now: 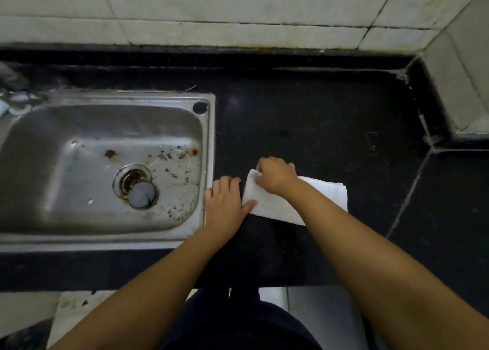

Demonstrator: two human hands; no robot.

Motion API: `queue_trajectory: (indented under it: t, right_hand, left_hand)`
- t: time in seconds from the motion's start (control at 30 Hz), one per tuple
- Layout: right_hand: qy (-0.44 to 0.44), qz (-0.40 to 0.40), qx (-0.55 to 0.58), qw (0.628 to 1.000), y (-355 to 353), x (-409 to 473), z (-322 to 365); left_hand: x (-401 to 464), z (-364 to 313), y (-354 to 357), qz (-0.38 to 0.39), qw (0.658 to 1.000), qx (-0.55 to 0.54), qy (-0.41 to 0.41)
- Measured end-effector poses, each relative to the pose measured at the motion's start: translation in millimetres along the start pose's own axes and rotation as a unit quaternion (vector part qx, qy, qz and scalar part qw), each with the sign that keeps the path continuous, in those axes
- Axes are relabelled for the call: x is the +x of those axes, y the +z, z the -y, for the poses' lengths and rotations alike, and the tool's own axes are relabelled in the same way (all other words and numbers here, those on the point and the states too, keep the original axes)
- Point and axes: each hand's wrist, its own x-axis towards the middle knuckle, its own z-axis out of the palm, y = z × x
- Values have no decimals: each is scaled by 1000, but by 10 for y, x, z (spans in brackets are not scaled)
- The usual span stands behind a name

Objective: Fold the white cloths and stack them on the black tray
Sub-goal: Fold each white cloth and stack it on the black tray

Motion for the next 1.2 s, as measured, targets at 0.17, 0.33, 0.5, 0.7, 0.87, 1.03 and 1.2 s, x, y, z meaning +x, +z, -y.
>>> queue_trajectory:
  t: [0.17, 0.33, 0.5, 0.7, 0.87, 1.03, 1.2]
  right_hand:
    - [-62, -29, 232, 970, -418, -259, -258]
    - [-39, -185, 358, 914, -1054, -618, -636]
    - [-89, -296, 475, 824, -1475, -1043, -853]
    - [-133, -278, 442, 843, -1091, -1373, -933]
    - [-73, -131, 420, 895, -61, -1517, -1073]
    - [-40, 3, 483, 875, 513, -1807, -1117]
    - [11, -49, 534, 844, 359, -1526, -1053]
  left_hand:
    - [263, -29, -278, 106, 959, -263, -9]
    - [732, -373, -1058, 65, 907, -413, 55]
    - [791, -852, -1821, -10, 898, -407, 168]
    - [350, -701, -1666, 37, 878, -429, 209]
    - [-83, -309, -884, 244, 885, -374, 135]
    - [-410, -177, -576, 369, 862, -333, 97]
    - [-167, -257, -585, 270, 898, -343, 55]
